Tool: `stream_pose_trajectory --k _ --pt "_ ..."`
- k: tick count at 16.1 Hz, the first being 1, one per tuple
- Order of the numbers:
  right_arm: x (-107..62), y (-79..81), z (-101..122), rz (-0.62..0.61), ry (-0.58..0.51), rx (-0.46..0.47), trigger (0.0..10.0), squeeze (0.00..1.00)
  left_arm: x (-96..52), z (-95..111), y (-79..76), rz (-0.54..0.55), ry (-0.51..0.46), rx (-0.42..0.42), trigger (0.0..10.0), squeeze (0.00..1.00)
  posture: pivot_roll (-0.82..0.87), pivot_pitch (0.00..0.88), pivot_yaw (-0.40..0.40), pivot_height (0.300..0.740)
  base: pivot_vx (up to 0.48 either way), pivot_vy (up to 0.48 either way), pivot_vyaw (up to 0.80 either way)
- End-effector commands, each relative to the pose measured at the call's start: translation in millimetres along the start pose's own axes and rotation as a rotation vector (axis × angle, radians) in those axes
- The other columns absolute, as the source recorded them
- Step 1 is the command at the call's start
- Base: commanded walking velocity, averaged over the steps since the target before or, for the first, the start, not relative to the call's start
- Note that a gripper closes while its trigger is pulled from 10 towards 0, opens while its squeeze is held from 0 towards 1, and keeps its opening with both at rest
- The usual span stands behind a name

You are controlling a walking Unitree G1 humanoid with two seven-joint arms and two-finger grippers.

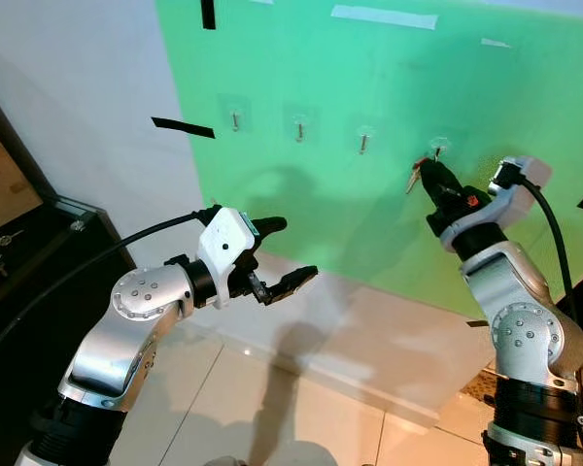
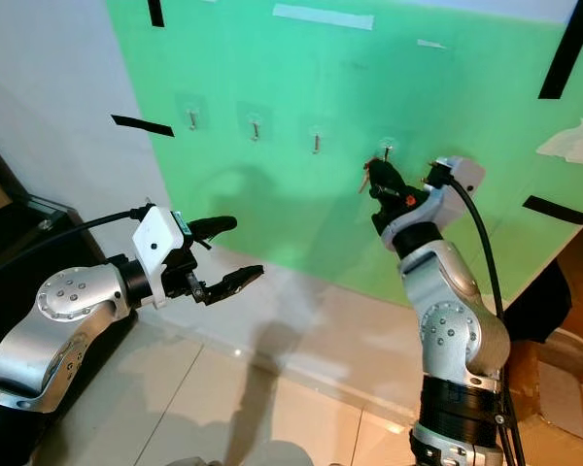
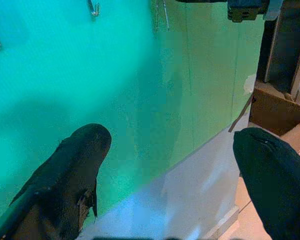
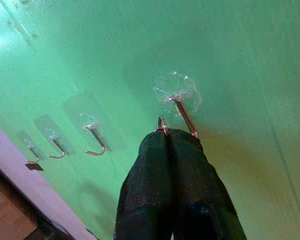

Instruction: Hang keys on a hook

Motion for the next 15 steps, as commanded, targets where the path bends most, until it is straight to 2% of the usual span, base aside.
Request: stream_pose_trajectory --k 1,6,9,15 --pt "-1.5 -11.8 0.1 -0.064 0.004 0.012 10.0 0.00 1.1 0.4 -0.5 -0.010 0.010 0.006 10.0 0.00 -0.05 0.000 0.018 0.740 0.000 0.000 0.00" --pt "-6.4 -29.2 -13.2 -0.168 0.054 0.072 10.0 0.00 1.5 1.1 -0.8 -0.020 0.015 0.009 10.0 0.00 -0.06 0.000 0.028 0.740 0.000 0.000 0.00" --pt "-7.9 -32.3 -15.7 -0.182 0.065 0.074 10.0 0.00 1.7 1.0 -1.2 -0.023 0.017 0.009 10.0 0.00 -0.06 0.000 0.029 0.740 0.000 0.000 0.00" --pt "-11.5 -15.1 -23.8 -0.060 0.097 0.031 10.0 0.00 1.8 0.6 -1.4 -0.021 0.019 0.012 10.0 0.00 -0.06 0.000 0.026 0.740 0.000 0.000 0.00"
Point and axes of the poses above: a point about 5 cm out from each wrist's last joint towards the gripper, its own x axis pointing out of the wrist towards the gripper, its own z axis along the axis of the wrist's last joint, y = z × x, the point moved 3 cm from there along x, pointing out of the wrist towards the gripper, and after that the axes turned 15 degrees about -x, right-handed, at the moved point
